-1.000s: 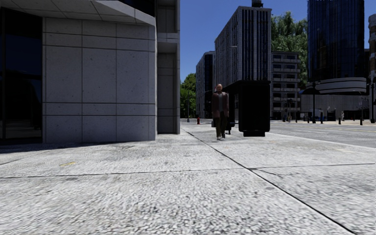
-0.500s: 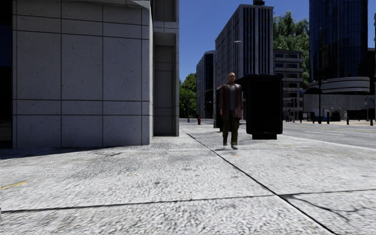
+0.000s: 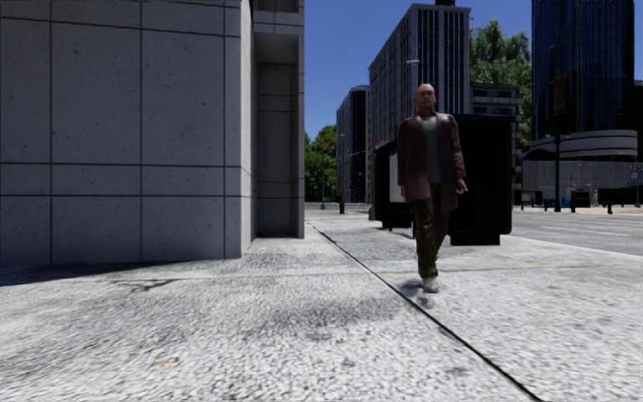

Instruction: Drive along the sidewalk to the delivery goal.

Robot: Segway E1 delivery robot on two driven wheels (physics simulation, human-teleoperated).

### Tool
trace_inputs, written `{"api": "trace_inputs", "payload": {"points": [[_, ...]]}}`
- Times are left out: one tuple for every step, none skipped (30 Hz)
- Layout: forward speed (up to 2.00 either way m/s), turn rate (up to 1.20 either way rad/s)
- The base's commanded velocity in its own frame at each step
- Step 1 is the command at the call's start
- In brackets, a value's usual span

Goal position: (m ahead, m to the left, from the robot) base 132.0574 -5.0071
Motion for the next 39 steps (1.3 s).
{"api": "trace_inputs", "payload": {"points": [[2.0, 0.13], [2.0, 0.13], [2.0, 0.13], [2.0, 0.13], [2.0, 0.13], [2.0, 0.14], [2.0, 0.14], [2.0, 0.14], [2.0, 0.17], [2.0, 0.2], [2.0, 0.2], [2.0, 0.24], [2.0, 0.25], [2.0, 0.25], [2.0, 0.25], [2.0, 0.21], [2.0, 0.15], [2.0, 0.15], [2.0, 0.13], [2.0, 0.13], [2.0, 0.1], [2.0, 0.1], [2.0, 0.0], [2.0, 0.0], [2.0, 0.0], [2.0, 0.0], [2.0, 0.0], [2.0, 0.0], [2.0, 0.0], [2.0, 0.0], [2.0, 0.0], [2.0, -0.01], [2.0, -0.01], [2.0, -0.15], [2.0, -0.24], [2.0, -0.24], [2.0, -0.25], [2.0, -0.26], [2.0, -0.26]]}}
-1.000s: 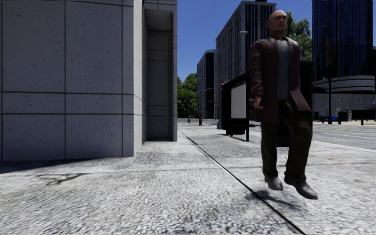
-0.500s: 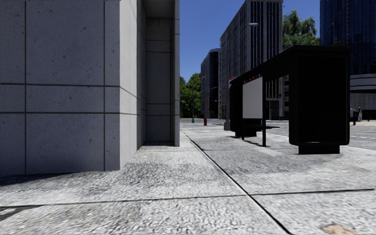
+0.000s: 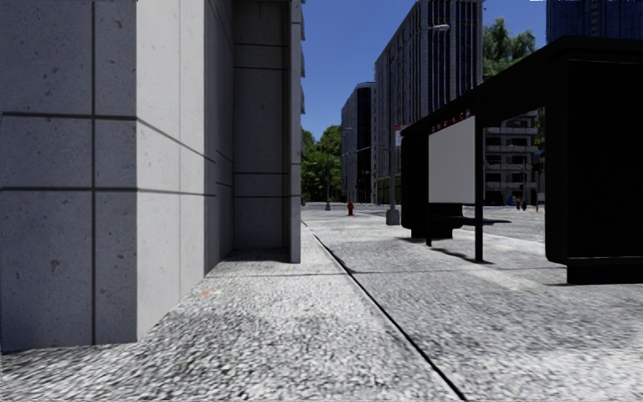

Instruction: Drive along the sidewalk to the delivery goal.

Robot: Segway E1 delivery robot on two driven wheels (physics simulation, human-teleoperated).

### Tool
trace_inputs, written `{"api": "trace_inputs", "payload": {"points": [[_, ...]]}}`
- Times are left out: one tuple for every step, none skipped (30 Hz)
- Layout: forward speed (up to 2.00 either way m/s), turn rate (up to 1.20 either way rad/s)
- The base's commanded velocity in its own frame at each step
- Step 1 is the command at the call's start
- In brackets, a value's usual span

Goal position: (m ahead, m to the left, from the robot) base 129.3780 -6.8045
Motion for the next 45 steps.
{"api": "trace_inputs", "payload": {"points": [[2.0, -0.26], [2.0, -0.26], [2.0, -0.26], [2.0, -0.26], [2.0, -0.26], [2.0, -0.26], [2.0, -0.26], [2.0, -0.26], [2.0, -0.26], [2.0, -0.26], [2.0, -0.26], [2.0, -0.26], [2.0, -0.26], [2.0, -0.26], [2.0, -0.26], [2.0, -0.26], [2.0, -0.26], [2.0, -0.26], [2.0, -0.26], [2.0, -0.26], [2.0, -0.26], [2.0, -0.26], [2.0, -0.26], [2.0, -0.26], [2.0, -0.26], [2.0, -0.26], [2.0, -0.26], [2.0, -0.26], [2.0, -0.26], [2.0, -0.26], [2.0, -0.26], [2.0, -0.26], [2.0, -0.26], [2.0, -0.26], [2.0, -0.26], [2.0, -0.26], [2.0, -0.26], [2.0, -0.24], [2.0, -0.24], [2.0, -0.09], [2.0, 0.0], [2.0, 0.0], [2.0, 0.0], [2.0, 0.0], [2.0, 0.0]]}}
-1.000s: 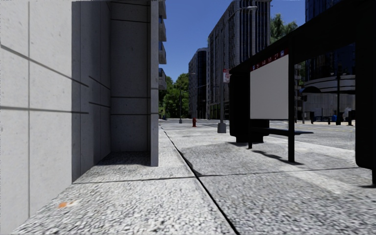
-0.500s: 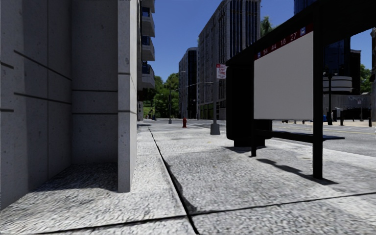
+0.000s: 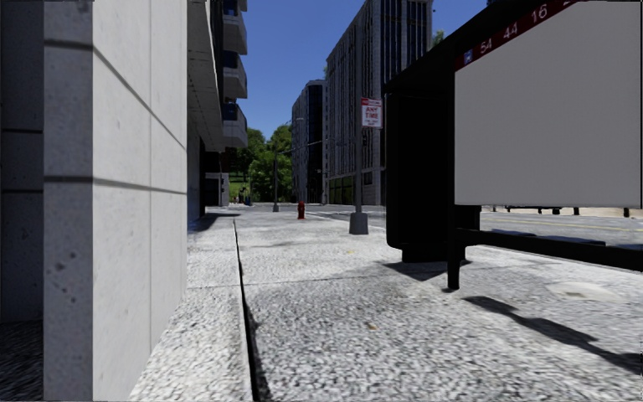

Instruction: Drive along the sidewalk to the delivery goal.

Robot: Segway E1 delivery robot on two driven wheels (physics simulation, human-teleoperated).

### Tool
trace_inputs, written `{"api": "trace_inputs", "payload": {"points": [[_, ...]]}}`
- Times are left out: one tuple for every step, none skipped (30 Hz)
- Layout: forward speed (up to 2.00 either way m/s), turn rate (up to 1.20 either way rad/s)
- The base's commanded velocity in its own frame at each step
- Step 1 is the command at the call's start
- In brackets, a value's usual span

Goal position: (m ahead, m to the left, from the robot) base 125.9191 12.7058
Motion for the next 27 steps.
{"api": "trace_inputs", "payload": {"points": [[2.0, 0.0], [2.0, 0.0], [2.0, 0.0], [2.0, 0.0], [2.0, 0.0], [2.0, 0.0], [2.0, 0.0], [2.0, 0.04], [2.0, 0.04], [2.0, 0.09], [2.0, 0.1], [2.0, 0.11], [2.0, 0.11], [2.0, 0.11], [2.0, 0.11], [2.0, 0.11], [2.0, 0.11], [2.0, 0.14], [2.0, 0.14], [2.0, 0.17], [2.0, 0.18], [2.0, 0.18], [2.0, 0.18], [2.0, 0.18], [2.0, 0.21], [2.0, 0.26], [2.0, 0.26]]}}
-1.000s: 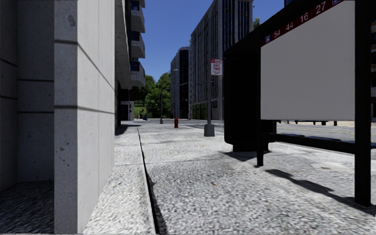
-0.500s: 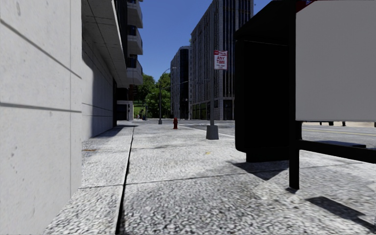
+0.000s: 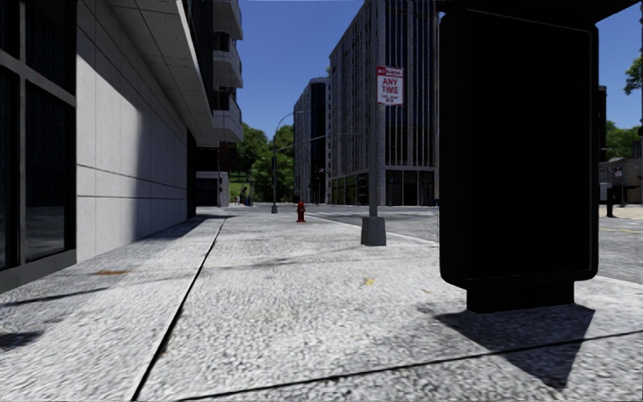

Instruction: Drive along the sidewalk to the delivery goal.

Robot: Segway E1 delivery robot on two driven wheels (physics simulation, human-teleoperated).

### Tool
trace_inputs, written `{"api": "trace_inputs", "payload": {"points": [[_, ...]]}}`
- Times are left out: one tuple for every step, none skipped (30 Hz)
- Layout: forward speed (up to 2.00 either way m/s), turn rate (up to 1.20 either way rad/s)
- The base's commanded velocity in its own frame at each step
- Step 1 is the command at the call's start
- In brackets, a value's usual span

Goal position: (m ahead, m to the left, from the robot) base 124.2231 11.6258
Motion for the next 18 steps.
{"api": "trace_inputs", "payload": {"points": [[2.0, 0.29], [2.0, 0.3], [2.0, 0.3], [2.0, 0.3], [2.0, 0.3], [2.0, 0.31], [2.0, 0.33], [2.0, 0.33], [2.0, 0.35], [2.0, 0.39], [2.0, 0.39], [2.0, 0.4], [2.0, 0.4], [2.0, 0.4], [2.0, 0.4], [2.0, 0.4], [2.0, 0.4], [2.0, 0.4]]}}
